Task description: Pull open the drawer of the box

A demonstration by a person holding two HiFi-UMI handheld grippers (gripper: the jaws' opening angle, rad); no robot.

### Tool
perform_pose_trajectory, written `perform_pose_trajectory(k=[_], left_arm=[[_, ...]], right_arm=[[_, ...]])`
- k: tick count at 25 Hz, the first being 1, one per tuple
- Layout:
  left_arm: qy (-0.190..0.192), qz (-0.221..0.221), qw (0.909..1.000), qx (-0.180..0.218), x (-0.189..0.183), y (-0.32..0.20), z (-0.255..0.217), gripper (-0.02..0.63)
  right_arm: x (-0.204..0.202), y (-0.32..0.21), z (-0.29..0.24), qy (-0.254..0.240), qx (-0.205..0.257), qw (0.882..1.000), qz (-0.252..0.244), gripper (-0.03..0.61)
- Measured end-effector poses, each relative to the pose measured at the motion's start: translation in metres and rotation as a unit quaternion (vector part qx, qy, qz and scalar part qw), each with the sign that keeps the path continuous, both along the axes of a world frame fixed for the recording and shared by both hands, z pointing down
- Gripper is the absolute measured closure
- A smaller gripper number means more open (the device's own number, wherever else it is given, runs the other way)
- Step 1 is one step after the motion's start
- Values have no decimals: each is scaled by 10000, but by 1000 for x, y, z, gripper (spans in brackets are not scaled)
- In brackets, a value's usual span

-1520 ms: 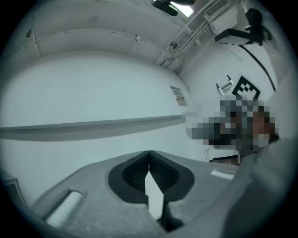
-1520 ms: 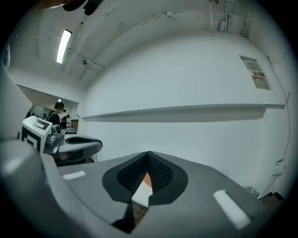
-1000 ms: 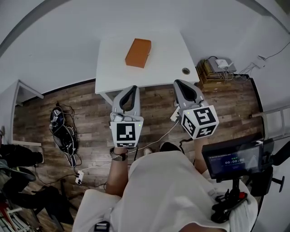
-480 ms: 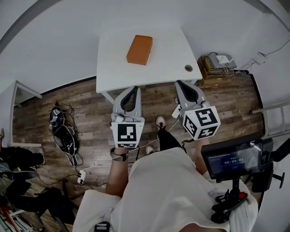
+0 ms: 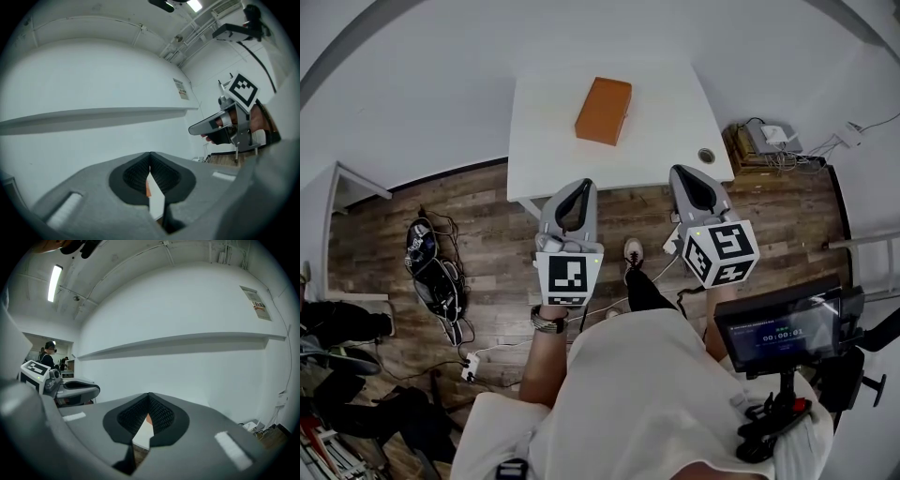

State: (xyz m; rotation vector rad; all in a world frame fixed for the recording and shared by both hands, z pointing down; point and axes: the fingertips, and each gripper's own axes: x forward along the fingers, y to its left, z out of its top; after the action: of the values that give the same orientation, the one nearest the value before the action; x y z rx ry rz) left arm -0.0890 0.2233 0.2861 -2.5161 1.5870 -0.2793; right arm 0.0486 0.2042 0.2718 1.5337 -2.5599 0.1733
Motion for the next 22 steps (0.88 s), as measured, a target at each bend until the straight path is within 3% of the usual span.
perform_pose_trajectory(k=[5,11,17,22], left_arm=[[-1,-18,10000,-61,-1,-7,7,607],[-26,22,9998,-220,12,-82,16,607],[17,-67,9995,-299,8,-129,12,607],[-13,-55,9992,-406,39,-184,21,607]], right_arm=[[-2,-5,-1,11,39,10000,-49,578],[9,-84,11,23,-122,9999,-37,578],[10,-131,7,125,-172,9998,-58,578],[40,-188,20,214,-288,9993,-80,578]])
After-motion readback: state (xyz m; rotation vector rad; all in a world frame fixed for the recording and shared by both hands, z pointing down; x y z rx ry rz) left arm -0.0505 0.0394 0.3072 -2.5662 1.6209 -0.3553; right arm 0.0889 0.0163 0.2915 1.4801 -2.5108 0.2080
